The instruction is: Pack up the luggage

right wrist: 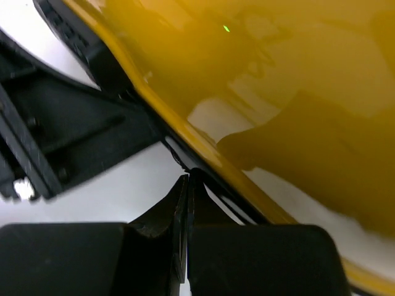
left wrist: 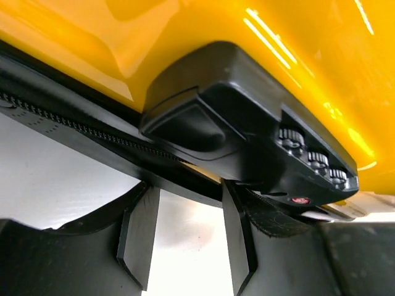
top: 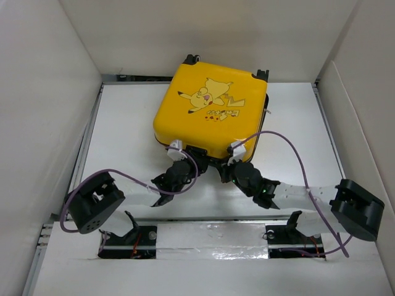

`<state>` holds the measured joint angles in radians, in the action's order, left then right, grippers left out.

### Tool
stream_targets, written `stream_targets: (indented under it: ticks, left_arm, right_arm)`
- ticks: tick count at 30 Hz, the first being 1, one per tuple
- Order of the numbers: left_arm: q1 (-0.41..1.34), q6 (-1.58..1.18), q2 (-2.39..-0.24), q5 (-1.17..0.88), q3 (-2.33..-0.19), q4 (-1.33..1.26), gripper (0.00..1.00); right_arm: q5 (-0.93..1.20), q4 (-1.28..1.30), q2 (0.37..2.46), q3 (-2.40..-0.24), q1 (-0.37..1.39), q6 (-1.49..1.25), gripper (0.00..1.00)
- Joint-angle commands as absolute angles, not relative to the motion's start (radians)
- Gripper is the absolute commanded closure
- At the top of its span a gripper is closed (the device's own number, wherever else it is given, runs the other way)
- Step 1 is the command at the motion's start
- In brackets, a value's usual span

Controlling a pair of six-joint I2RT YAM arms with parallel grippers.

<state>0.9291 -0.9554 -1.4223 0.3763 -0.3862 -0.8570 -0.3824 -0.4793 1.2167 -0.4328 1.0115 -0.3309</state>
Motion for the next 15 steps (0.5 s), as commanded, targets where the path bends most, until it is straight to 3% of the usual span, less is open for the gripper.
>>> stream_targets:
  ticks: [1,2,3,6,12,15]
  left_arm:
    - [0.988,-0.792,-1.346,0.267,-0.457,-0.922,0.96]
    - [0.988,-0.782,-1.282,0.276,-0.431,-0.848,0.86]
    - [0.988,-0.772,-1.241,0.303,-0.414,-0.812,0.57]
    - [0.988,-0.761,-1.026,0.389,-0.361,-0.6,0.31]
    - [0.97,-0.727,-0.643,0.556,-0.408,-0.253,0.32]
    - [0.858,-0.706,-0.627,0.613,-0.485,-0.167,0.29]
  right_arm:
    - [-0.317,-0.624,1.287,-0.502,1.043,-0.348,1.0]
    - [-0.307,-0.623,1.284,-0.5,1.023,-0.341,1.0]
    - [-0.298,-0.621,1.278,-0.496,1.013,-0.338,1.0]
    - [-0.258,-0.612,1.25,-0.463,0.982,-0.342,1.0]
    - [-0.204,-0.621,1.246,-0.434,0.971,-0.344,1.0]
    - [-0.181,-0.627,1.265,-0.448,0.971,-0.342,1.0]
